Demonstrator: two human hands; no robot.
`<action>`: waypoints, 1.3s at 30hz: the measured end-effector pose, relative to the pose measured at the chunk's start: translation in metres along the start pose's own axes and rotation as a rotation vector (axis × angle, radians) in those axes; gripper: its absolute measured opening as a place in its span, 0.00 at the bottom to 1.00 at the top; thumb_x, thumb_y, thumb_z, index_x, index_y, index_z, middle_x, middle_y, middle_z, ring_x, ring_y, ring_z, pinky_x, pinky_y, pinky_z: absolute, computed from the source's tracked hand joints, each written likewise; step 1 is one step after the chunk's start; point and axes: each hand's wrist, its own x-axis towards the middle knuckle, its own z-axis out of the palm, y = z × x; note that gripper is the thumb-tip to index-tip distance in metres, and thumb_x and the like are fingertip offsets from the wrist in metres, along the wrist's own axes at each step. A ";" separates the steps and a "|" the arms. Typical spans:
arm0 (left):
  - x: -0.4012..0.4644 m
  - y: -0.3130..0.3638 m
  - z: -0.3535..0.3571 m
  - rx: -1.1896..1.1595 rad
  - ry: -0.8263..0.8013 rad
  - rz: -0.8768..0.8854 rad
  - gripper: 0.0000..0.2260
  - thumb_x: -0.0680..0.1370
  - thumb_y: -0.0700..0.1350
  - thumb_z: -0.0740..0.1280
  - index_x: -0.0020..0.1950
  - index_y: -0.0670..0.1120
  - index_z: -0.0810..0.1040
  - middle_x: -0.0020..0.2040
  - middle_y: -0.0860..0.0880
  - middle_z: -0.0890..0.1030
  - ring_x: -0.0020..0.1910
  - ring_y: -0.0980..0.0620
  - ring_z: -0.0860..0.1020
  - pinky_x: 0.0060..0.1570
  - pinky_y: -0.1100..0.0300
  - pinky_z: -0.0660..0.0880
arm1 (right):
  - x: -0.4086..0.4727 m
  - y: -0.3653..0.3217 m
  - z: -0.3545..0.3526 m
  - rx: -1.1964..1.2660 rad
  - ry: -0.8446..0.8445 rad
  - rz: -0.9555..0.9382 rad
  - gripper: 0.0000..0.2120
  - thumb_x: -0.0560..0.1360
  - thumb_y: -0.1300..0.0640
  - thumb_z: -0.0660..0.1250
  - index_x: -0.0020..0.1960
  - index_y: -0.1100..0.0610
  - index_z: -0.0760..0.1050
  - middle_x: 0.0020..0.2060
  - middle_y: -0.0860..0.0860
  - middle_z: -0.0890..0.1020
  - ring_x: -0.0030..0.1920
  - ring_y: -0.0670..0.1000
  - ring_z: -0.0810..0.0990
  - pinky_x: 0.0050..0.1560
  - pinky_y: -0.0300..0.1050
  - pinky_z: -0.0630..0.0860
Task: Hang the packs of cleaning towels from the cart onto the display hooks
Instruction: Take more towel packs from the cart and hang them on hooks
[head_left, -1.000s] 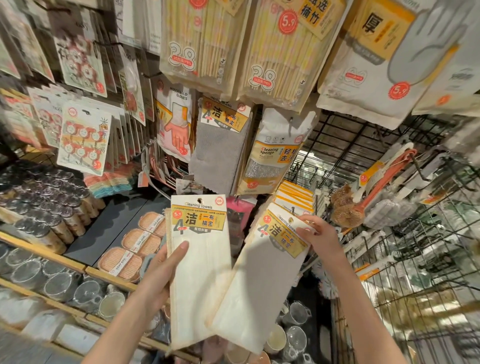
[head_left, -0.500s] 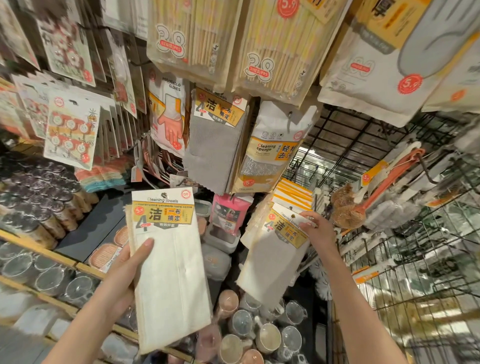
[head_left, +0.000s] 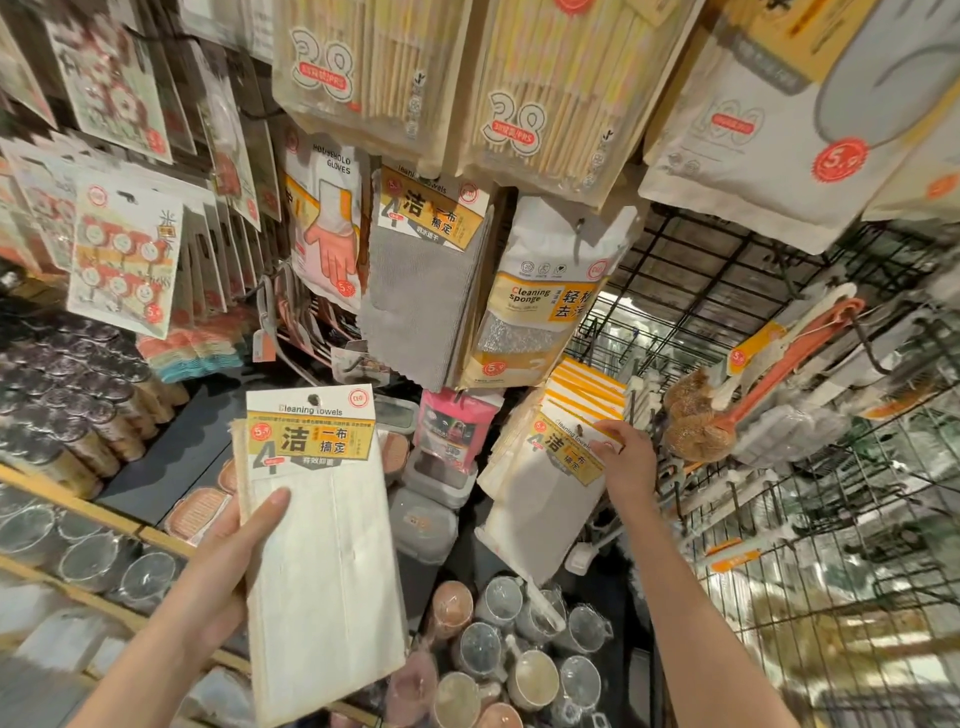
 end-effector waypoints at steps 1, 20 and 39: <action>0.000 0.000 0.000 0.006 -0.004 0.002 0.16 0.77 0.47 0.65 0.65 0.51 0.77 0.56 0.47 0.84 0.51 0.46 0.84 0.43 0.50 0.78 | 0.001 0.000 0.002 -0.015 0.023 -0.005 0.09 0.75 0.64 0.67 0.53 0.54 0.77 0.57 0.54 0.74 0.45 0.41 0.75 0.42 0.28 0.66; -0.001 -0.007 0.006 -0.017 0.014 -0.110 0.12 0.77 0.46 0.66 0.60 0.50 0.78 0.51 0.46 0.86 0.45 0.47 0.85 0.42 0.50 0.77 | 0.012 -0.003 0.013 -0.070 0.144 0.098 0.16 0.71 0.58 0.73 0.55 0.59 0.71 0.58 0.60 0.71 0.60 0.58 0.69 0.45 0.43 0.63; -0.030 -0.010 0.051 -0.022 -0.284 -0.072 0.19 0.74 0.47 0.67 0.65 0.51 0.75 0.58 0.48 0.83 0.55 0.47 0.82 0.43 0.58 0.81 | -0.100 -0.123 0.011 0.382 -0.470 -0.266 0.15 0.70 0.59 0.73 0.50 0.43 0.74 0.49 0.45 0.80 0.46 0.41 0.80 0.41 0.32 0.75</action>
